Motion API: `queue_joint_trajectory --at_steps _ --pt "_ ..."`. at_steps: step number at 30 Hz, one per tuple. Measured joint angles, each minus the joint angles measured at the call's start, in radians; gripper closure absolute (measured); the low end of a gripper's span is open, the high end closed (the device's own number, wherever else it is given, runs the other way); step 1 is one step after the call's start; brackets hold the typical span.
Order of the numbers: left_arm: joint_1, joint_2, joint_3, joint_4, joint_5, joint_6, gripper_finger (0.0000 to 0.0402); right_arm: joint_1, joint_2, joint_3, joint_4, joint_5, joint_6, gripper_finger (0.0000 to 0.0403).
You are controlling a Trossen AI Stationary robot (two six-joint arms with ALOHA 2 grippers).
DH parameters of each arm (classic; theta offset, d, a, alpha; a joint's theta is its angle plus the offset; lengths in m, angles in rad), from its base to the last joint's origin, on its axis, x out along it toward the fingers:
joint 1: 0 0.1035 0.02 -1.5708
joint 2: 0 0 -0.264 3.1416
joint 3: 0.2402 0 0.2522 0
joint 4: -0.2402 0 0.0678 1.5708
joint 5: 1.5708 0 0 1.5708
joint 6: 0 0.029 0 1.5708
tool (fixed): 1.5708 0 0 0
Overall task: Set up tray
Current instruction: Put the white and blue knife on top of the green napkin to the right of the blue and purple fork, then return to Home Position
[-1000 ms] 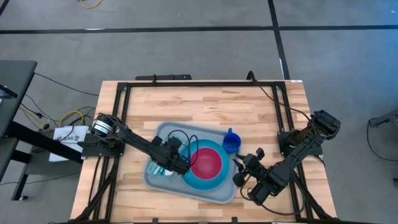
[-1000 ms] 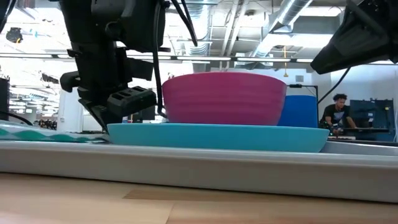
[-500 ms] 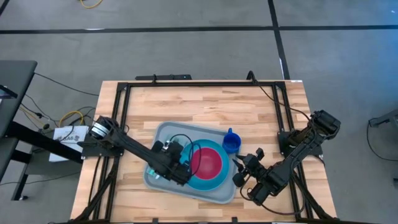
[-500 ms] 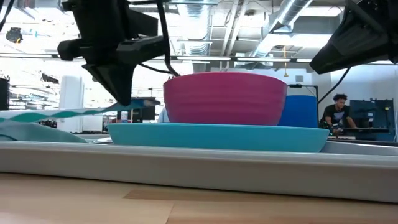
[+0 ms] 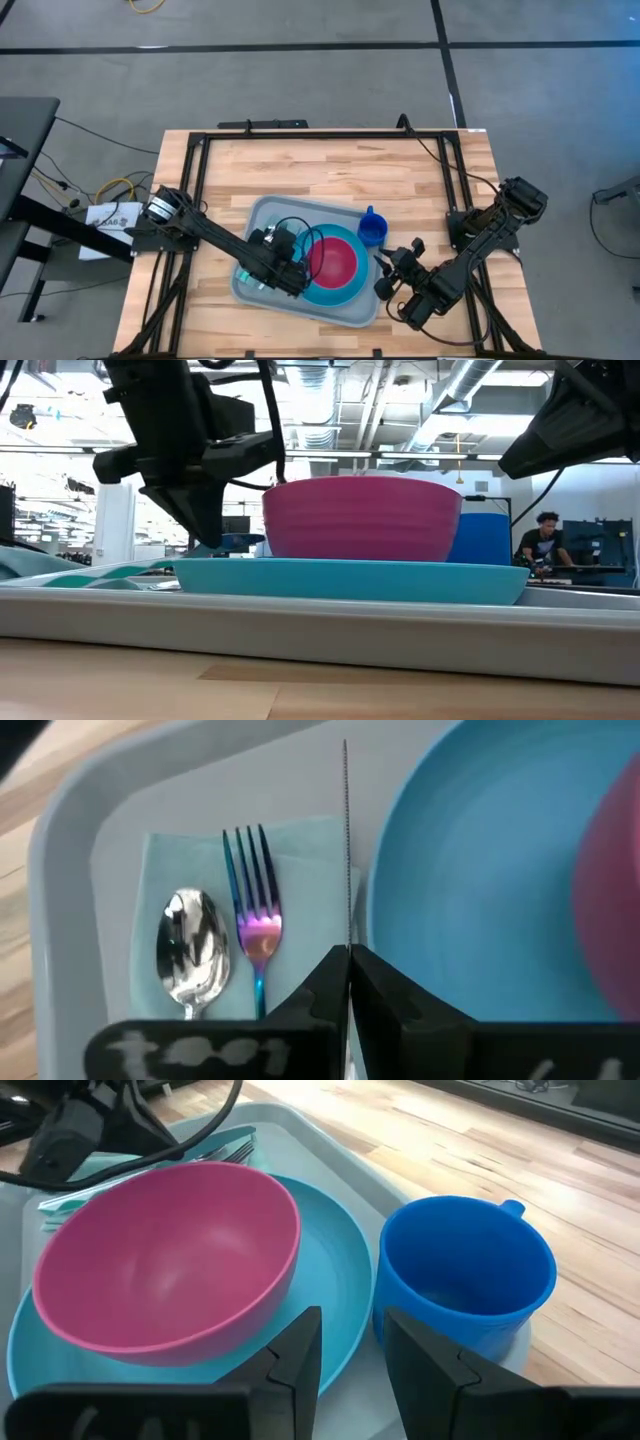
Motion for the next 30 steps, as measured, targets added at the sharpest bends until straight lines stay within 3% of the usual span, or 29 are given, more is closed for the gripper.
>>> queue_joint_trajectory --at_steps 21,30 --pt "0.024 0.0 -0.001 0.026 -0.027 -0.011 0.04 0.0 0.0 0.0 0.0 0.0 0.0 0.0301" --pt "0.024 0.07 -0.018 0.028 0.029 0.009 0.0368 -0.002 0.0 0.0 0.007 0.0 0.0 0.0301"
